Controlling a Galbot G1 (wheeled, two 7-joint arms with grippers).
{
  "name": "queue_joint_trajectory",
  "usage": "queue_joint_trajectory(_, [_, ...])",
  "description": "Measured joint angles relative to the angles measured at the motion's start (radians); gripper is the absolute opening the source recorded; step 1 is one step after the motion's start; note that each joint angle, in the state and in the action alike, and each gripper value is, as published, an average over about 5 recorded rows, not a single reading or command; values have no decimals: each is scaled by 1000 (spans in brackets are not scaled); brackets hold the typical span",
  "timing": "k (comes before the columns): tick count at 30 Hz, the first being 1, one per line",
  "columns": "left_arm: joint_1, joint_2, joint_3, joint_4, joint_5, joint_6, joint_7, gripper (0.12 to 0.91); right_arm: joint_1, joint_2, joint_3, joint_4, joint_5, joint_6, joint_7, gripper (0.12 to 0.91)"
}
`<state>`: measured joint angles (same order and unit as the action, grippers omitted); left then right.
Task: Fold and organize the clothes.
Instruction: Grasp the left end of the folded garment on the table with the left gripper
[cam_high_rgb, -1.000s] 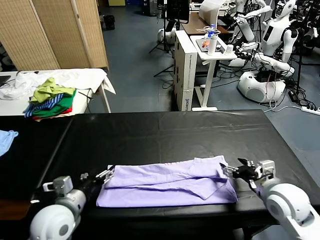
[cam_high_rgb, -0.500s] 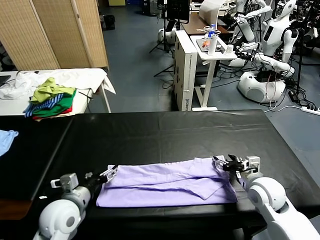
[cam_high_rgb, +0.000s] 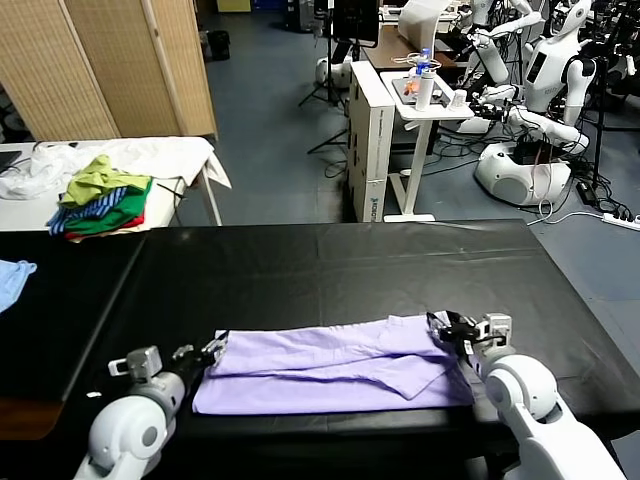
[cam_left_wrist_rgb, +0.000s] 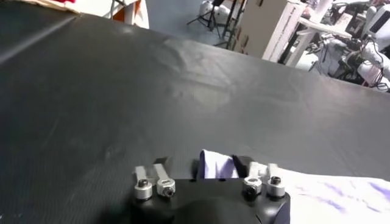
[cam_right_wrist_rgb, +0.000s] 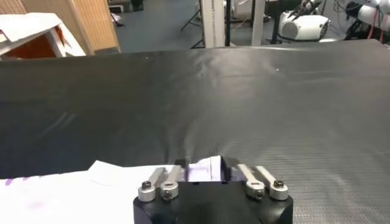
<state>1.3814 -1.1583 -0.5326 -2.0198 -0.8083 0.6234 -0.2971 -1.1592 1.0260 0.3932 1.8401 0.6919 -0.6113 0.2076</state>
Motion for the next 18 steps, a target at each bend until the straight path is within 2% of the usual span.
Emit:
queue_joint_trajectory(3, [-5, -6, 0, 6, 11, -9, 4, 191, -9, 12, 3, 6, -13, 21, 18, 157])
queue_joint_trajectory(5, [-11, -10, 1, 13, 25, -21, 9, 149, -16, 20, 6, 12, -17, 34, 31, 151])
queue_joint_trajectory(9, [-21, -15, 0, 26, 51, -39, 21, 145, -25, 27, 12, 21, -14, 35, 25, 158])
queue_joint_trajectory(12, [-19, -19, 0, 24, 59, -37, 24, 145, -34, 23, 19, 30, -10, 26, 0, 250])
queue_joint_trajectory(15, [-9, -21, -4, 12, 75, -38, 31, 185, -43, 14, 33, 44, -8, 25, -27, 425])
queue_joint_trajectory(18, [6, -16, -14, -3, 95, -44, 48, 333, -56, 1, 53, 65, 7, 26, -43, 615])
